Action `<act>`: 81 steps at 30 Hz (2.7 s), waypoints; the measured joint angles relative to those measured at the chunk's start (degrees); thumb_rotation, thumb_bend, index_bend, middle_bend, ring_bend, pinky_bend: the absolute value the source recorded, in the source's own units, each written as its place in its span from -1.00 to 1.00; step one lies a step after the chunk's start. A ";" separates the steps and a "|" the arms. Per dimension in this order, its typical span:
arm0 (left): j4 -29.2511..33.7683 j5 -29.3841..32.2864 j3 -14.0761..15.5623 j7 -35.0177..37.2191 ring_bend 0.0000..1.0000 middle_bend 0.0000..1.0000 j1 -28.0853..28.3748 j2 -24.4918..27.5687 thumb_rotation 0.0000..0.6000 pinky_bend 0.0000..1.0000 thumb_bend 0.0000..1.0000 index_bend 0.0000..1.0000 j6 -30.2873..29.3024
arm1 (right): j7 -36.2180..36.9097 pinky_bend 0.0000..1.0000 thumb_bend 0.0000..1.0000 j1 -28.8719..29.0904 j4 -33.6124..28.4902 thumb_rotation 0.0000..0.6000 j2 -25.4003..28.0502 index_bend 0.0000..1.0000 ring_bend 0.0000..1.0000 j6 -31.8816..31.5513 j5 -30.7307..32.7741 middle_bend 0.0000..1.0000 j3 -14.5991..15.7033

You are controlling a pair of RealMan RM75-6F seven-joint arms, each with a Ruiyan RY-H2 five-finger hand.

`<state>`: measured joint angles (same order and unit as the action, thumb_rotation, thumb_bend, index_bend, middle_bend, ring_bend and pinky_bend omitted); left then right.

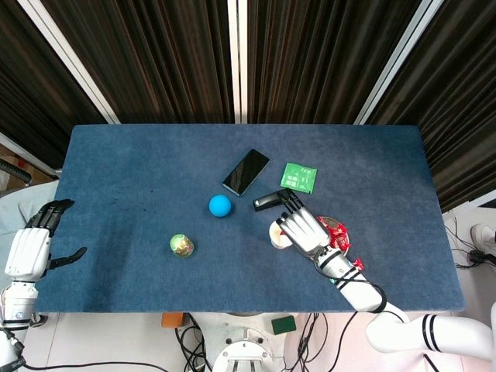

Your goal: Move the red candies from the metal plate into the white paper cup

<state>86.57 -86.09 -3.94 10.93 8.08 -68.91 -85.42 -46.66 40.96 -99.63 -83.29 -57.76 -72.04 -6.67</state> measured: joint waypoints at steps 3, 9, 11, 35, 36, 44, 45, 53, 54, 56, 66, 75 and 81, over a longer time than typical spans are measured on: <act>-0.22 -0.01 0.04 0.15 -0.81 -0.73 -0.03 -0.14 1.00 -0.52 -0.76 -0.71 0.05 | -0.25 -1.00 -0.12 0.29 0.02 1.00 -0.07 0.23 -0.93 0.11 0.40 -0.02 0.20; -0.42 0.09 0.07 0.25 -0.81 -0.73 -0.08 -0.19 1.00 -0.52 -0.76 -0.71 0.20 | -0.43 -1.00 -0.13 0.92 0.13 1.00 -0.32 0.17 -0.93 0.19 0.98 -0.12 0.59; -0.50 0.11 0.06 0.28 -0.81 -0.73 -0.11 -0.22 1.00 -0.52 -0.76 -0.71 0.19 | -0.42 -1.00 -0.13 1.07 0.19 1.00 -0.39 0.15 -0.93 0.26 1.03 -0.15 0.73; 0.33 -0.22 0.04 -0.49 -0.81 -0.73 -0.20 0.16 1.00 -0.52 -0.76 -0.71 0.01 | 3.85 -1.00 -0.19 -0.40 -2.23 1.00 3.17 -0.17 -1.00 -4.55 -4.21 -0.38 2.60; 0.48 -0.26 0.04 -0.63 -0.81 -0.73 -0.21 0.23 1.00 -0.52 -0.76 -0.71 -0.04 | 4.53 -1.00 -0.21 -1.18 -2.91 1.00 4.29 -0.17 -1.00 -5.75 -5.35 -0.40 3.03; 1.81 -0.55 0.28 -2.12 -0.81 -0.73 -0.18 0.34 1.00 -0.52 -0.76 -0.70 0.08 | 10.34 -1.00 -0.42 -7.86 -6.98 1.00 14.12 -0.31 -1.00 -10.55 -8.78 -0.90 8.01; 1.93 -0.62 0.34 -2.30 -0.81 -0.73 -0.16 0.30 1.00 -0.52 -0.76 -0.69 0.13 | 11.35 -1.00 -0.42 -8.95 -7.21 1.00 15.52 -0.31 -1.00 -10.63 -8.74 -0.94 9.05; 3.49 -1.20 0.94 -4.23 -0.81 -0.73 -0.41 0.42 1.00 -0.52 -0.76 -0.69 -0.06 | 18.44 -1.00 -0.43 -14.02 -4.27 1.00 17.40 -0.18 -1.00 -9.80 -9.65 -1.00 14.09; 3.62 -1.25 0.97 -4.36 -0.81 -0.73 -0.47 0.48 1.00 -0.52 -0.76 -0.69 -0.14 | 18.91 -1.00 -0.43 -14.70 -3.47 1.00 17.21 -0.18 -1.00 -9.65 -10.24 -1.00 14.72; 3.83 -1.43 1.08 -4.54 -0.81 -0.73 -0.61 0.55 1.00 -0.52 -0.76 -0.69 -0.37 | 19.24 -1.00 -0.43 -15.54 -2.43 1.00 16.65 -0.18 -1.00 -9.52 -10.92 -1.00 15.31; 4.04 -2.09 1.45 -4.26 -0.81 -0.73 -1.10 0.75 1.00 -0.52 -0.76 -0.69 -1.10 | 17.93 -1.00 -0.38 -18.02 4.72 1.00 11.53 -0.17 -1.00 -9.09 -11.60 -1.00 15.24; 3.97 -2.35 1.45 -4.01 -0.81 -0.73 -1.02 0.85 1.00 -0.52 -0.76 -0.69 -1.02 | 15.19 -1.00 -0.38 -19.85 10.29 1.00 7.20 -0.17 -1.00 -9.44 -12.38 -1.00 14.61; 3.76 -2.20 1.39 -3.68 -0.81 -0.73 -1.00 0.82 1.00 -0.52 -0.76 -0.69 -0.88 | 15.12 -1.00 -0.36 -20.46 11.56 1.00 5.97 -0.16 -1.00 -8.76 -12.29 -1.00 13.95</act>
<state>90.33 -88.28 -2.55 7.25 7.07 -68.09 -86.29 -31.54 20.50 -88.07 -77.32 -66.52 -84.32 7.28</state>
